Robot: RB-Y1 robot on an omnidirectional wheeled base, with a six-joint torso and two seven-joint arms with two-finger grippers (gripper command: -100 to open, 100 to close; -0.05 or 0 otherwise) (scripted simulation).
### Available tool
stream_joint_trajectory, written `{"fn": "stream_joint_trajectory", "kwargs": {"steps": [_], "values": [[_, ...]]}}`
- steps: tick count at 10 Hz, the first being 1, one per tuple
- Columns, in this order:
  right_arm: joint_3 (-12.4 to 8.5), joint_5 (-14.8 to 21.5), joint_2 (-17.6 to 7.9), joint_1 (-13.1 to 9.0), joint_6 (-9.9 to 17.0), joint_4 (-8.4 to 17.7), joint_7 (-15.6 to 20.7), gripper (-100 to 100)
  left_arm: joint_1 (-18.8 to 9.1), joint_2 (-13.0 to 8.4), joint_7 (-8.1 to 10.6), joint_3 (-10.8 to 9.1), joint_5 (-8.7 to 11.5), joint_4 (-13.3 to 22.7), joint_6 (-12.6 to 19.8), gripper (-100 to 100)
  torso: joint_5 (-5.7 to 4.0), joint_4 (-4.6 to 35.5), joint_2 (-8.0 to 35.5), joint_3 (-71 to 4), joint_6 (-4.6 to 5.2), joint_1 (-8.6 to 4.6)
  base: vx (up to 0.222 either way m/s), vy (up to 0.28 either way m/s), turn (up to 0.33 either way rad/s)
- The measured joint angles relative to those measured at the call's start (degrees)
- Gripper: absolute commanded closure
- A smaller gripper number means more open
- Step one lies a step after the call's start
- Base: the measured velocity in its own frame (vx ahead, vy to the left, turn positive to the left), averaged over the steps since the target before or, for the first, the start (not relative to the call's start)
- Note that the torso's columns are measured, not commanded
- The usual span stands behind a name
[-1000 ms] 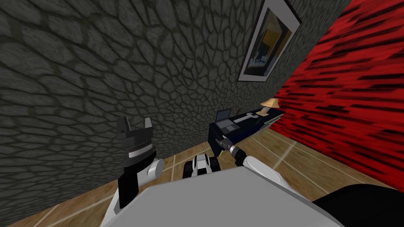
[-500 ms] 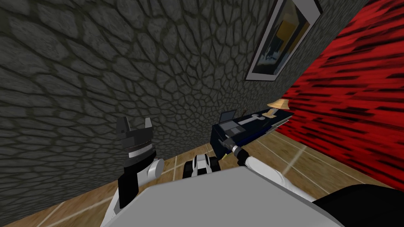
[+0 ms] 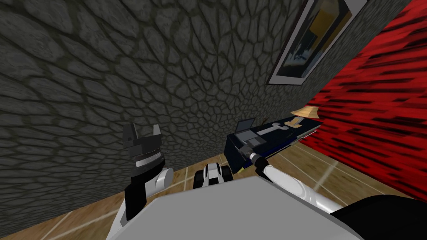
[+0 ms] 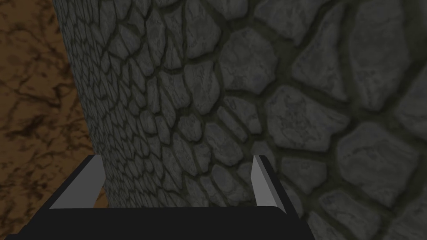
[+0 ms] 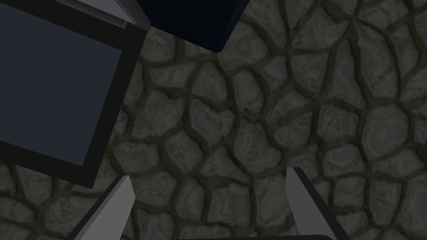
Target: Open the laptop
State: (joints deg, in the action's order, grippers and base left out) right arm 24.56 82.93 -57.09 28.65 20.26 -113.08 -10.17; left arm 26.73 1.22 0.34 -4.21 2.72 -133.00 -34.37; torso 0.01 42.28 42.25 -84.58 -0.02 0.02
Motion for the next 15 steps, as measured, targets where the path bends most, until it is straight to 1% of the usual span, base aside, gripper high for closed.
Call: {"fn": "stream_joint_trajectory", "kwargs": {"steps": [1, 2, 3, 4, 5, 6, 7, 8, 9, 10, 11, 13, 14, 15], "values": [[0.30, 2.16, -1.56, -0.16, 1.67, 0.93, -0.02, -100, 0.01, 0.00, 0.00, 0.00, 0.00, 0.00, 0.00, 0, -0.01, -0.04, -0.12, -0.07, 0.02, -0.05, 0.116, 0.005, 0.049], [0.23, 3.26, -2.71, 0.11, 3.12, 0.90, 0.24, -100, 0.00, 0.00, 0.00, 0.00, 0.00, 0.00, 0.00, 0, -0.02, -0.01, 0.03, 0.00, 0.03, -0.06, 0.118, 0.006, 0.080], [0.33, 5.06, -4.08, -0.04, 4.75, 1.54, 0.34, -100, 0.00, 0.00, 0.00, 0.00, 0.00, 0.00, 0.00, 0, -0.02, 0.01, 0.06, 0.04, 0.01, -0.04, 0.150, 0.002, 0.119], [0.34, 7.56, -6.02, 0.03, 6.61, 2.41, -0.30, -100, 0.00, 0.00, 0.00, 0.00, 0.00, 0.00, 0.00, 0, -0.01, -0.01, -0.02, -0.01, 0.01, -0.04, 0.110, -0.010, 0.040], [0.13, 7.93, -6.93, -0.14, 7.77, 2.61, -0.07, -100, 0.00, 0.00, 0.00, -0.01, 0.00, 0.00, 0.00, 0, -0.02, 0.01, 0.10, 0.05, 0.04, -0.05, 0.110, -0.009, 0.065], [0.25, 9.07, -7.83, -0.26, 9.26, 3.07, 0.53, -100, 0.00, 0.00, 0.00, 0.00, 0.00, 0.00, 0.00, 0, -0.02, 0.02, 0.09, 0.06, 0.02, -0.03, 0.148, -0.017, 0.096], [-0.04, 10.56, -9.73, 0.08, 11.10, 3.34, 0.64, -100, 0.01, 0.00, 0.00, -0.01, 0.00, 0.00, 0.00, 0, -0.01, -0.01, -0.03, -0.02, 0.01, -0.05, 0.155, -0.036, 0.094], [-0.24, 11.96, -11.30, -0.10, 12.84, 4.00, 0.72, -100, 0.01, -0.01, 0.00, -0.01, 0.00, 0.00, 0.00, 0, -0.03, -0.03, -0.07, -0.05, 0.01, -0.09, 0.150, -0.042, 0.096], [0.03, 14.15, -12.62, -0.59, 14.73, 5.43, 0.05, -100, 0.01, -0.01, 0.00, -0.01, 0.00, 0.00, 0.00, 0, -0.03, -0.02, -0.03, -0.02, 0.02, -0.08, 0.143, -0.038, 0.087], [0.02, 15.47, -13.76, -1.13, 16.32, 6.43, -0.24, -100, 0.01, -0.01, 0.00, -0.01, 0.00, 0.00, 0.00, 0, -0.01, 0.00, 0.04, 0.02, 0.02, -0.02, 0.119, -0.046, 0.073], [0.03, 16.53, -14.57, -1.66, 17.58, 7.27, -0.13, -100, 0.00, -0.01, 0.00, -0.01, 0.00, 0.00, 0.00, 0, -0.01, 0.03, 0.13, 0.07, 0.03, -0.02, 0.105, -0.054, 0.047], [-0.65, 17.45, -16.65, -1.34, 19.56, 7.42, 0.43, -100, 0.00, -0.01, 0.00, -0.01, 0.00, 0.00, 0.00, 0, 0.02, 0.05, 0.13, 0.07, 0.00, 0.01, 0.057, -0.031, 0.029], [-0.69, 17.54, -16.75, -1.37, 19.79, 7.47, 0.37, -100, 0.00, 0.00, 0.00, -0.01, 0.00, 0.00, 0.00, 0, 0.02, 0.06, 0.22, 0.13, 0.03, 0.08, 0.007, -0.005, 0.003], [-0.69, 17.53, -16.74, -1.37, 19.77, 7.47, 0.38, 100, 0.01, 0.00, 0.00, -0.01, 0.00, 0.01, 0.00, 0, 0.01, 0.06, 0.19, 0.11, 0.05, 0.07, 0.000, 0.000, 0.000]]}}
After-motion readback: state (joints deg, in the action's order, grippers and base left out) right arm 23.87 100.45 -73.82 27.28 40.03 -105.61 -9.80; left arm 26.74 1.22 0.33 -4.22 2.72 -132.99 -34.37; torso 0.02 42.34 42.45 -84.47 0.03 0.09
